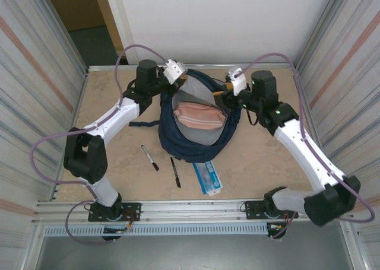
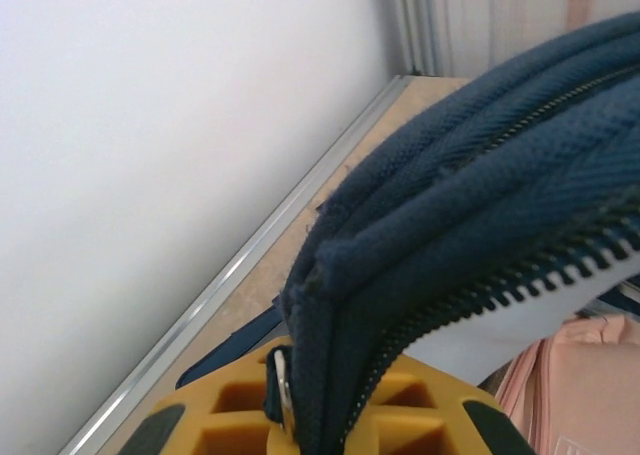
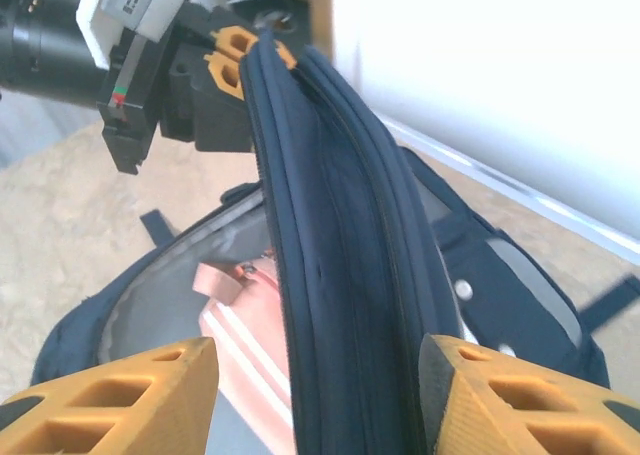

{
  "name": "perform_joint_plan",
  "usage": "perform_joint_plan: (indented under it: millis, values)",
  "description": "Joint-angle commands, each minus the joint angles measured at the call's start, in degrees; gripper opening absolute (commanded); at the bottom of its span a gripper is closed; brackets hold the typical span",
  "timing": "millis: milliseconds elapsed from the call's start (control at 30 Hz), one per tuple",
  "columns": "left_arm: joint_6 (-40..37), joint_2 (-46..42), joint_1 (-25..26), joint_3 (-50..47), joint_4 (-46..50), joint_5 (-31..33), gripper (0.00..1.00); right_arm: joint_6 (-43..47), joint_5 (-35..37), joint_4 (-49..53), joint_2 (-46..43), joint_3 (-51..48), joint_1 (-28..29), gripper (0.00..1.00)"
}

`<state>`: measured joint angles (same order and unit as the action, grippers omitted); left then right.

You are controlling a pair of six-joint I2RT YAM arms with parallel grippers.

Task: Pack the student bag

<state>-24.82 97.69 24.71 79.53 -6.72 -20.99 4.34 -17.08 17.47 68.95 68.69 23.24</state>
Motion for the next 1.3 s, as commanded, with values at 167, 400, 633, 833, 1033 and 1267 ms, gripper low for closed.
perform_joint_plan:
  millis: [167, 400, 633, 833, 1033, 1267]
  values:
    - [7.99, 2.61, 1.23, 10.34, -3.41, 10.79, 0.00, 3.13, -12.85, 9.23, -7.75, -10.76, 4.23, 0.52]
    - [7.48, 4.91, 0.29, 14.52, -0.87, 13.68, 0.00, 14.43, -11.06, 14.59, -1.45, -11.94, 15.28, 0.55]
    - [9.31, 5.52, -1.68, 11.26, 3.14, 13.35, 0.00, -9.55, 8.89, 6.18, 4.40, -12.06, 11.94, 0.52]
    - [14.35, 3.16, -1.20, 0.58, -0.64, 9.79, 0.00, -49.25, 13.70, 0.06, 10.41, -13.09, 12.53, 0.33]
    - [18.12, 0.72, -0.89, -4.35, 0.04, 6.42, 0.00, -69.16, 22.72, -2.69, 18.27, -10.97, 15.48, 0.49]
    - [17.36, -3.01, -0.72, -7.05, 1.89, 1.73, 0.00, -67.44, 21.07, -4.74, 26.50, -3.84, 14.95, 0.46]
